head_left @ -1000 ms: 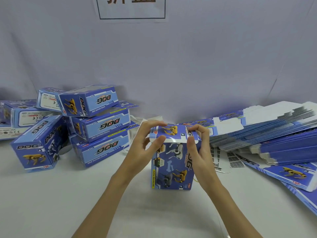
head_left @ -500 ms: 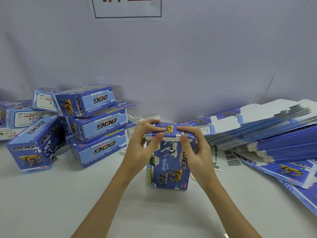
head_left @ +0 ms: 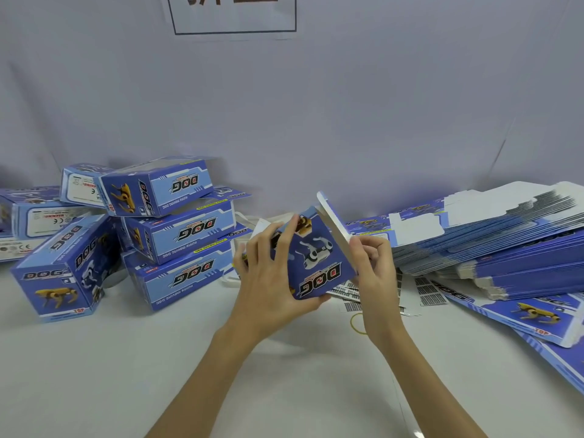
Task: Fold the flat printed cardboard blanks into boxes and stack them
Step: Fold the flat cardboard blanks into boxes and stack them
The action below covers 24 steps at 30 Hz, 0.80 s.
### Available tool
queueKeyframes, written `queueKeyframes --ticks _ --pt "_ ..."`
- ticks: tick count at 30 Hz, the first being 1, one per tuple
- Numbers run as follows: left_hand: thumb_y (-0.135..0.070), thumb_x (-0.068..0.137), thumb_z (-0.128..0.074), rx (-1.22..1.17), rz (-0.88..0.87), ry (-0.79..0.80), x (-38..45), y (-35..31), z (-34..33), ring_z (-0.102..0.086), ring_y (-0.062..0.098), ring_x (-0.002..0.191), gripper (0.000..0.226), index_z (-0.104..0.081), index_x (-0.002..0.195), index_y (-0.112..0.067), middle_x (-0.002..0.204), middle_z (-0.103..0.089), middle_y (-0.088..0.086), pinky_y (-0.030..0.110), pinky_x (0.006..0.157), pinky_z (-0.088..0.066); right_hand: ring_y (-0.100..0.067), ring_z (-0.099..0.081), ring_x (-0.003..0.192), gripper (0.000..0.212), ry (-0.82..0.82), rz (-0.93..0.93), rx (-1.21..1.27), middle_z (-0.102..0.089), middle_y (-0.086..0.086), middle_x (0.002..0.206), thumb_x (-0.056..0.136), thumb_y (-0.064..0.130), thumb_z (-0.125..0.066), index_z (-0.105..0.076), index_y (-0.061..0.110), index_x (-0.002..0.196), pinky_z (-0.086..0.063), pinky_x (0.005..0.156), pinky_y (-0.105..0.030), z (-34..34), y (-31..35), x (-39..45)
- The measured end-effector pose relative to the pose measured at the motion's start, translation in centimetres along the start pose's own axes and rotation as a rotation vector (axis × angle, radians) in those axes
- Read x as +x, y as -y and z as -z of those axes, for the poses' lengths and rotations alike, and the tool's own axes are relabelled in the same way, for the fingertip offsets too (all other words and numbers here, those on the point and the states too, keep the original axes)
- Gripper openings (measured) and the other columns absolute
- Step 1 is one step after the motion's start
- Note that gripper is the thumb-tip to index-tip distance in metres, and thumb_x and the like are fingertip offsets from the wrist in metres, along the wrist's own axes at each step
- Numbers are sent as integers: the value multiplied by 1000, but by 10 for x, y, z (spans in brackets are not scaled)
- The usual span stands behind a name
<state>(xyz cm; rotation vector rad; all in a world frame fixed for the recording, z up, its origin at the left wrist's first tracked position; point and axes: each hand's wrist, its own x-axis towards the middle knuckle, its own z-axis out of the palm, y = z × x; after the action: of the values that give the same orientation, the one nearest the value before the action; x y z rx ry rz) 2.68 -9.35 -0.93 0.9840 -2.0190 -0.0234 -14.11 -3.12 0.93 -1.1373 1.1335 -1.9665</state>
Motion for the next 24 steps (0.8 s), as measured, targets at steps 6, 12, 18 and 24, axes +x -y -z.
queueKeyframes --ticks 6,12,18,24 --pt "-80 65 -71 28 -129 -27 2 12 9 -29 20 142 113 -16 160 -54 156 -28 -2 63 112 -31 -23 -72 86 38 -25 -108 39 -75 -12 102 104 58 -53 -65 25 119 -61 72 -42 14 7 11" --pt "-78 68 -73 -239 -24 54 5 10 25 -27 5 145 105 -17 156 -60 157 -27 -13 55 115 -38 -31 -76 101 65 -41 -386 342 -78 -11 109 88 74 -53 -66 18 119 -66 80 -46 38 18 28" --pt "-69 69 -82 -1295 533 198 6 -3 38 -77 9 88 68 -71 127 -34 102 -78 -5 22 69 -60 -20 -68 126 54 375 -358 -59 -68 -5 140 102 60 -56 -52 34 149 -52 109 -49 15 1 7" --pt "-60 97 -55 -1215 706 59 12 13 27 -75 22 108 53 -62 140 -30 125 -75 3 41 84 -62 -1 -61 131 64 383 -439 49 -65 28 138 86 66 -76 -52 52 144 -59 100 -33 -1 -4 -7"
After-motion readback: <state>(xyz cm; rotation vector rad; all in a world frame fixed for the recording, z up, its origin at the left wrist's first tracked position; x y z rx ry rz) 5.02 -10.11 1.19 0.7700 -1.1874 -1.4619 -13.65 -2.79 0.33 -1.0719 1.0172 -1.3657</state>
